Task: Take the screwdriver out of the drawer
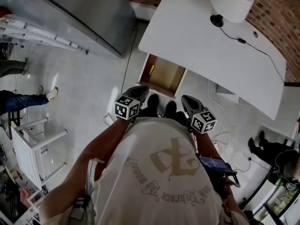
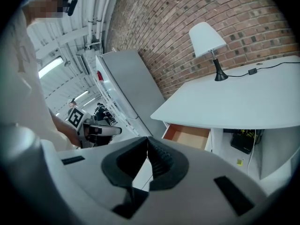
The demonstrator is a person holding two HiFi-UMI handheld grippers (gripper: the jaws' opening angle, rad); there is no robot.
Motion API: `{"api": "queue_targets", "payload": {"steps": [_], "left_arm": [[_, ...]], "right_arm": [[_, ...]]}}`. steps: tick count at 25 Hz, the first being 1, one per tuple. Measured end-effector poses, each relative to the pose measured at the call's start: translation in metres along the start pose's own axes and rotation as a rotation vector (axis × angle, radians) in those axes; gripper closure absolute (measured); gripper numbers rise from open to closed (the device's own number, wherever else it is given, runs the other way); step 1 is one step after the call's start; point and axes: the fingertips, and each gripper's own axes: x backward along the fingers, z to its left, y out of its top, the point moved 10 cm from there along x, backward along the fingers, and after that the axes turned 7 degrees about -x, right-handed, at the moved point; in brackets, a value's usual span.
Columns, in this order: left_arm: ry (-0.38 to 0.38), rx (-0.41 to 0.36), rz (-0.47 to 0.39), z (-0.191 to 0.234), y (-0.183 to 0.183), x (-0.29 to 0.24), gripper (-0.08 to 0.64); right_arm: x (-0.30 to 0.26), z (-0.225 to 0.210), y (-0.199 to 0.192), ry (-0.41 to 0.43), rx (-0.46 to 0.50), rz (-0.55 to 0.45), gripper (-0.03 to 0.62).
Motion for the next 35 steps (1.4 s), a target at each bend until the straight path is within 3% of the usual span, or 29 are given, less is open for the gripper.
{"api": "queue_targets", "payload": {"steps": [16,32,35], "left_arm": [[-0.034,-0.066,0.126,0.067,-0.013,-0.032,0.423],[-0.040,-0.066,0.243,0.066,-0.017,-0.057,0.419],[-0.031,-0.054,0.255,0.064,-0.024,-0.083,0.419]], "right_arm": [[-0.027,0.034,-0.015,-0.168,-0.053,-0.038,0.586],[-0.033,0.025,-0.021,-0.166,-0.103,-0.046,0.586],[-0.031,0.001,-0.027,-0.166,-0.115,-0.039,0.586]]}}
